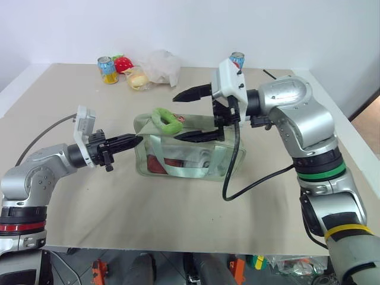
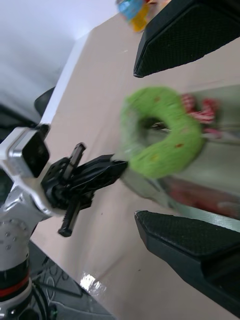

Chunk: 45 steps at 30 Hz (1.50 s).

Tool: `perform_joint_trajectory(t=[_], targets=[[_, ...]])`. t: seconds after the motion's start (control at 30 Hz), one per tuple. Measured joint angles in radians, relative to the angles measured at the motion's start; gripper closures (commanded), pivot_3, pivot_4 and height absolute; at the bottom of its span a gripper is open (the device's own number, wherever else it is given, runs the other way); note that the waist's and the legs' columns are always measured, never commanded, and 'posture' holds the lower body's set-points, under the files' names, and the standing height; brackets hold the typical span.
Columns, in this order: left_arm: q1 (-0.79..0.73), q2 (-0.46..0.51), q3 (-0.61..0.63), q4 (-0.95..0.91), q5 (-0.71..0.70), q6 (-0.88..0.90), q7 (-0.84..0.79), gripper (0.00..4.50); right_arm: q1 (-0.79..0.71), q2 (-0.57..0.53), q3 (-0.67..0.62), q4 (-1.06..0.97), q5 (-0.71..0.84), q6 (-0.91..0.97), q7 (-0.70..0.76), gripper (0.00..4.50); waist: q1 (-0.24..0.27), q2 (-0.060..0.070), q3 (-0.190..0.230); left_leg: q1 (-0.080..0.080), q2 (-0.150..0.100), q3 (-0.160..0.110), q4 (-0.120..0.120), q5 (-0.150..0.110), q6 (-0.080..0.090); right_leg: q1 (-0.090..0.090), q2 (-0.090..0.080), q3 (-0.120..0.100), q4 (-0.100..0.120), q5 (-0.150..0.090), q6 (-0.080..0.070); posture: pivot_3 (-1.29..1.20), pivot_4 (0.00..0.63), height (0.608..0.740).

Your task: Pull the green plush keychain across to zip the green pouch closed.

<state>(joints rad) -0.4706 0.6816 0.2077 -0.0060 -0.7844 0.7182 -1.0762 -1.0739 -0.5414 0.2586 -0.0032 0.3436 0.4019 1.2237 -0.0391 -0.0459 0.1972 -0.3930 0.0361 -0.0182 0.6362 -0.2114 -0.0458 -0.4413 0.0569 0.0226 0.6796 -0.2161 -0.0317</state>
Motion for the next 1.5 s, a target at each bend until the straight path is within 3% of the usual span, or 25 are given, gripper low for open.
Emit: perform_joint_trajectory(t=[0.53, 0.63, 0.73, 0.93, 1.3, 1.5], targets=[[0.004, -0.002, 0.002, -0.012, -0.003, 0.004, 0.021, 4.5, -0.005, 0.073, 0.02, 0.153, -0.094, -0.074, 0.024, 0.09, 0.0, 0.0, 0.0, 0.0, 0.0, 0.0, 0.0, 0.0, 0.0, 0.0, 0.0, 0.0, 0.0, 0.0, 0.0, 0.0, 0.15, 0.74], [0.007, -0.004, 0.003, -0.012, -0.004, 0.002, 0.026, 4.5, -0.006, 0.079, 0.02, 0.175, -0.11, -0.086, 0.032, 1.35, 0.0, 0.0, 0.0, 0.0, 0.0, 0.0, 0.0, 0.0, 0.0, 0.0, 0.001, 0.0, 0.0, 0.0, 0.0, 0.0, 0.15, 0.74], [0.01, -0.006, 0.005, -0.013, -0.005, 0.0, 0.029, 4.5, -0.006, 0.079, 0.02, 0.186, -0.115, -0.091, 0.037, 2.26, 0.0, 0.0, 0.0, 0.001, 0.0, 0.0, 0.0, 0.0, 0.0, 0.0, 0.001, 0.0, 0.0, 0.0, 0.0, 0.0, 0.15, 0.74], [0.014, -0.008, 0.006, -0.015, -0.01, -0.001, 0.042, 4.5, -0.006, 0.079, 0.02, 0.189, -0.121, -0.096, 0.046, 4.48, 0.0, 0.0, 0.0, 0.001, 0.001, 0.0, 0.0, 0.0, 0.0, 0.0, 0.001, 0.0, 0.001, 0.0, 0.0, 0.0, 0.15, 0.74], [0.015, -0.018, 0.007, -0.015, -0.013, -0.001, 0.045, 4.5, -0.006, 0.064, 0.018, 0.194, -0.115, -0.09, 0.091, 4.48, 0.0, 0.0, 0.0, 0.001, 0.0, 0.0, 0.0, 0.0, 0.0, 0.0, 0.0, 0.0, 0.001, 0.0, 0.0, 0.0, 0.15, 0.74], [0.014, -0.028, 0.006, -0.014, -0.013, -0.001, 0.044, 4.5, -0.007, -0.013, -0.021, 0.229, -0.122, -0.096, 0.069, 4.48, 0.004, 0.0, 0.0, 0.0, -0.002, 0.0, 0.0, 0.0, 0.0, 0.0, -0.002, 0.0, 0.0, 0.0, 0.0, 0.0, 0.15, 0.74]])
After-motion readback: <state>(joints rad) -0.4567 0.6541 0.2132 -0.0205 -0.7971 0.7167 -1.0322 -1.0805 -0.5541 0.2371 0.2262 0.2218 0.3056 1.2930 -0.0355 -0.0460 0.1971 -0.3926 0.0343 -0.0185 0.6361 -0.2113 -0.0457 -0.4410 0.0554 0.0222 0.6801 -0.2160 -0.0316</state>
